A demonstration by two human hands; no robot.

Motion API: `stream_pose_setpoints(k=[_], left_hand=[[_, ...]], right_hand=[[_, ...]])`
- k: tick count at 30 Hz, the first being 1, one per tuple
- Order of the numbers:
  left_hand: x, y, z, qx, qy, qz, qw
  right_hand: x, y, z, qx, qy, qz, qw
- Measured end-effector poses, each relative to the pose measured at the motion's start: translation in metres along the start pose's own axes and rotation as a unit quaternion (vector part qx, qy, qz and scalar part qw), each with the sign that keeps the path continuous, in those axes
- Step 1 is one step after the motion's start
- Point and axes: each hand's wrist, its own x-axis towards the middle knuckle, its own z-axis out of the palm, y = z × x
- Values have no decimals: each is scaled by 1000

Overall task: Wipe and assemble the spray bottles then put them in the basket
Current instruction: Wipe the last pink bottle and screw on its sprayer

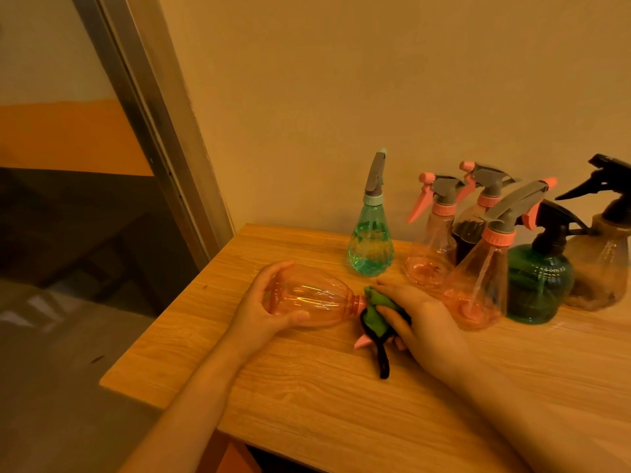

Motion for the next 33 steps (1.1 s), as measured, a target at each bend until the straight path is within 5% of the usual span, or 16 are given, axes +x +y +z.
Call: stream_pose_setpoints(k=[6,15,19,27,33], left_hand=[[1,-3,1,18,6,-8,1000],[2,-2,1,-2,4,-13,1000],[2,0,0,-16,5,-21,1000],[1,1,1,-13,9,-18,1000],[0,4,4,-11,15,-20,1000]], right_hand=[[9,11,5,-59,-121,-45,990],[-26,19,-7,-26,-65,-27,997],[-36,4,4,-70,-24,-141,987],[-35,11,12,-183,-100,-233,950],[-46,16,-8,-105,-68,-181,976]])
